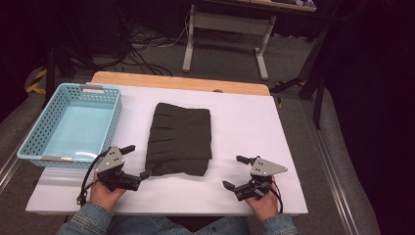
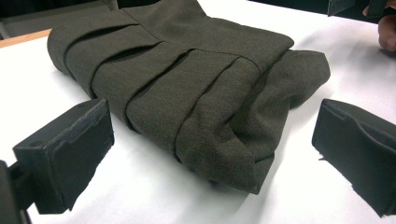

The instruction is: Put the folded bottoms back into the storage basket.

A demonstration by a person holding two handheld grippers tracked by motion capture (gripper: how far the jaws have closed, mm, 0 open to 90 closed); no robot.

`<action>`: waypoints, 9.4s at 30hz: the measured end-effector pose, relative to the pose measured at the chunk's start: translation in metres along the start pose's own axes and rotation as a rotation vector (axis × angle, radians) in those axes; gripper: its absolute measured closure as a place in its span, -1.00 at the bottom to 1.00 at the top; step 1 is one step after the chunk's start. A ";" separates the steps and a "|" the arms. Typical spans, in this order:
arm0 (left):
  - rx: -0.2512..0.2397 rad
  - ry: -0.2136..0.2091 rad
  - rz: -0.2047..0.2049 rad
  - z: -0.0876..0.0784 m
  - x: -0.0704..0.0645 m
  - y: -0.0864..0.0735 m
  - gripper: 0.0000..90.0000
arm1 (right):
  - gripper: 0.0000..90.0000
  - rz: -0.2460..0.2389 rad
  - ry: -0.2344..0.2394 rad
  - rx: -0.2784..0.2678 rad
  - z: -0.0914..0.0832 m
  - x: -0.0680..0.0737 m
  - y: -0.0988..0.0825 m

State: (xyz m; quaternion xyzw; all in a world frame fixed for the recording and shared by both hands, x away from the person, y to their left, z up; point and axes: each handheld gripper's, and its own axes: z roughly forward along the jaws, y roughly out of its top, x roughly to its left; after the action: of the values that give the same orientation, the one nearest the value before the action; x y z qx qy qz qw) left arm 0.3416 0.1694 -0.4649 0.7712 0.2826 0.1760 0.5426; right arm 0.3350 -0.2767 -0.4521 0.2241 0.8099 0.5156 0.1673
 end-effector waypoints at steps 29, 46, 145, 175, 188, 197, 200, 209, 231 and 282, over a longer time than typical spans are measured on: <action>0.028 -0.059 0.021 -0.004 -0.009 0.015 -1.00 | -1.00 -0.009 0.004 0.012 0.003 0.001 0.000; 0.036 -0.053 -0.023 0.000 -0.004 0.025 -0.99 | -1.00 -0.010 0.007 0.017 0.004 0.001 0.000; 0.234 0.161 -0.187 0.079 0.064 0.085 -0.93 | -1.00 -0.020 0.016 0.023 0.005 0.002 0.000; 0.331 0.153 -0.298 0.111 0.086 0.084 -0.86 | -1.00 -0.026 0.008 0.026 0.005 0.002 0.000; 0.372 0.132 -0.344 0.126 0.090 0.073 -0.86 | -1.00 -0.028 0.010 0.025 0.005 0.002 0.000; 0.398 0.122 -0.403 0.136 0.092 0.066 -0.81 | -1.00 -0.029 0.011 0.024 0.005 0.002 0.000; 0.401 0.094 -0.415 0.137 0.093 0.064 -0.80 | -1.00 -0.029 0.011 0.024 0.005 0.002 0.000; 0.409 0.040 -0.441 0.145 0.093 0.059 -0.87 | -1.00 -0.030 0.013 0.025 0.005 0.002 0.000; 0.414 0.011 -0.402 0.151 0.083 0.062 -0.46 | -0.99 -0.031 0.011 0.031 0.006 0.002 0.000; 0.299 -0.028 -0.262 0.121 0.058 0.108 0.58 | -0.99 -0.028 0.011 0.026 0.005 0.002 -0.001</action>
State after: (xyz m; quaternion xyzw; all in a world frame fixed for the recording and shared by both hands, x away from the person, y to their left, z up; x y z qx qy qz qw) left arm 0.4833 0.0896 -0.4079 0.8021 0.3962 0.0492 0.4441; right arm 0.3356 -0.2723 -0.4546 0.2118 0.8205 0.5039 0.1672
